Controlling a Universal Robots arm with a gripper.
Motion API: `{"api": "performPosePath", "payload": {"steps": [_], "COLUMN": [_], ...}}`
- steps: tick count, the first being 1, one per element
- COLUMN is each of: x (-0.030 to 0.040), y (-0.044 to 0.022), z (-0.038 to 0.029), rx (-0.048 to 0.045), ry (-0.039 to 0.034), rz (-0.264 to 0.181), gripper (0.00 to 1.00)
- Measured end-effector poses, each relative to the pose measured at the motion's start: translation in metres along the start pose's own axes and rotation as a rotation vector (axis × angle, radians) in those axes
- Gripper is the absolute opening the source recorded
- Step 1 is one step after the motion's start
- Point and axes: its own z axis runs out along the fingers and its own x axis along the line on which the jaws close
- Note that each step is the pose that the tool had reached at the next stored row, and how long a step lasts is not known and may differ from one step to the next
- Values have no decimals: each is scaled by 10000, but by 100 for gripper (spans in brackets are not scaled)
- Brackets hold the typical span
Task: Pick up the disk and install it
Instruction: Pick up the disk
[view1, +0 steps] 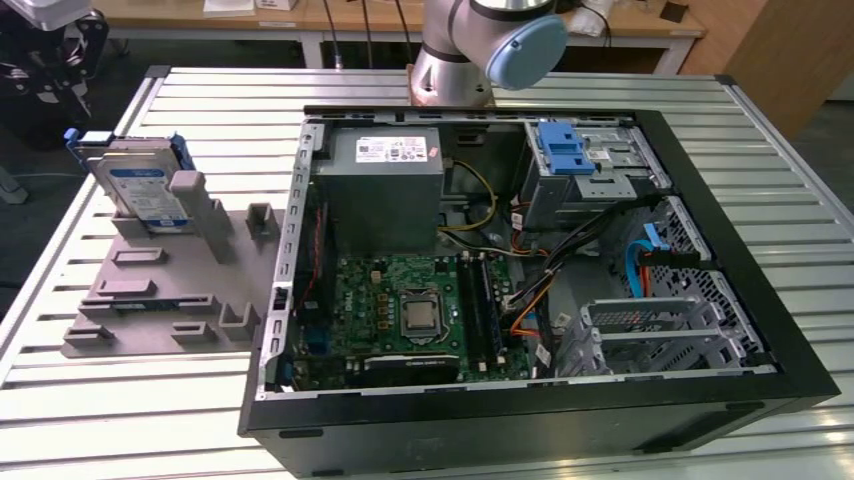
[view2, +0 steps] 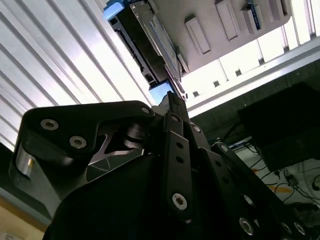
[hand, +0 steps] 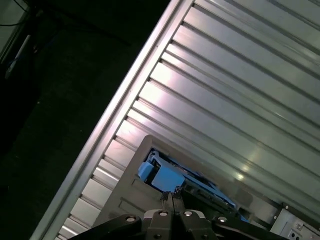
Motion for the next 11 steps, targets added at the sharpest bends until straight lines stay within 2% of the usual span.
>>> {"api": "performPosePath", "payload": {"steps": [4, 9, 11], "x": [0, 0, 1], "y": [0, 0, 0], "z": [0, 0, 0], "rx": [-5, -6, -7], "ry": [22, 25, 33], "rz": [-525, -584, -761], "gripper": [11, 11, 11]}}
